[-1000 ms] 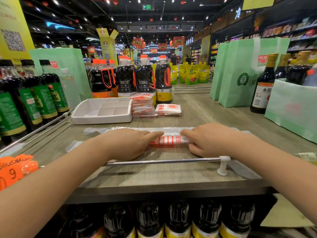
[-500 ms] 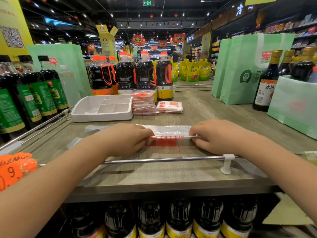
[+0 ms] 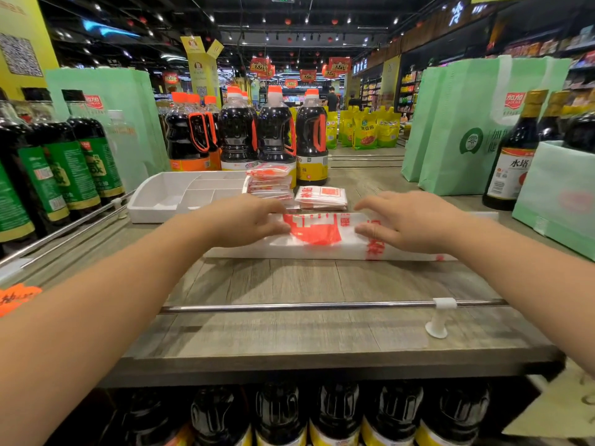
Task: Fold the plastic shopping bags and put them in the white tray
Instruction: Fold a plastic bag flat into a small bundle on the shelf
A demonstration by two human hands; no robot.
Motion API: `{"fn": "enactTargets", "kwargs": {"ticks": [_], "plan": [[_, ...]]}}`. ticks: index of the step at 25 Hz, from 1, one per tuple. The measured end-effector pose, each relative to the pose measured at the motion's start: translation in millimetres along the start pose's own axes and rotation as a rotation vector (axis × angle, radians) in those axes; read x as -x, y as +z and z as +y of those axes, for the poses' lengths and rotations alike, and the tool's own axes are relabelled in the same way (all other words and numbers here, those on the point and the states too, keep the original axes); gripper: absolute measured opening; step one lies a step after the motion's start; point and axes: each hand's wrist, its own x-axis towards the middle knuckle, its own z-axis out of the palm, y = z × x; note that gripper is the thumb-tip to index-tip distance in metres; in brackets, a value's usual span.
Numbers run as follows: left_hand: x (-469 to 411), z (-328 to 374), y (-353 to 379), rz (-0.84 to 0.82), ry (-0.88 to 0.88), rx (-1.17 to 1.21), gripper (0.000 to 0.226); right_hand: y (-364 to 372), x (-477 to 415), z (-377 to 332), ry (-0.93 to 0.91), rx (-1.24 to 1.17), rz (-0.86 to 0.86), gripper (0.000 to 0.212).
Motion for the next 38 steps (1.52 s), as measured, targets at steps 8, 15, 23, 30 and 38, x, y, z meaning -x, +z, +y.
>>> {"fn": "enactTargets", "kwargs": {"ticks": [8, 15, 23, 30, 38], "plan": [[-2.8, -3.8, 23.9, -0.151, -0.015, 0.117, 0.062, 23.4, -9.1, -0.9, 0.050, -0.114, -0.213, 0.055], [7.4, 11.5, 37.9, -0.311, 0.026, 0.101, 0.065, 26.2, -4.4, -22.8, 0.000, -0.254, -0.258, 0.060], [17.7, 15.4, 33.7, -0.384, -0.012, 0.066, 0.074, 27.8, 2.8, -20.4, -0.004, -0.409, -0.410, 0.063], [24.5, -5.4, -0.5, -0.258, -0.091, 0.254, 0.077, 12.1, -0.8, -4.2, 0.069, -0.476, -0.301, 0.065], [13.6, 2.6, -2.0, -0.206, -0.051, 0.160, 0.060, 10.1, -13.9, -1.6, 0.106, -0.489, -0.310, 0.053]]}}
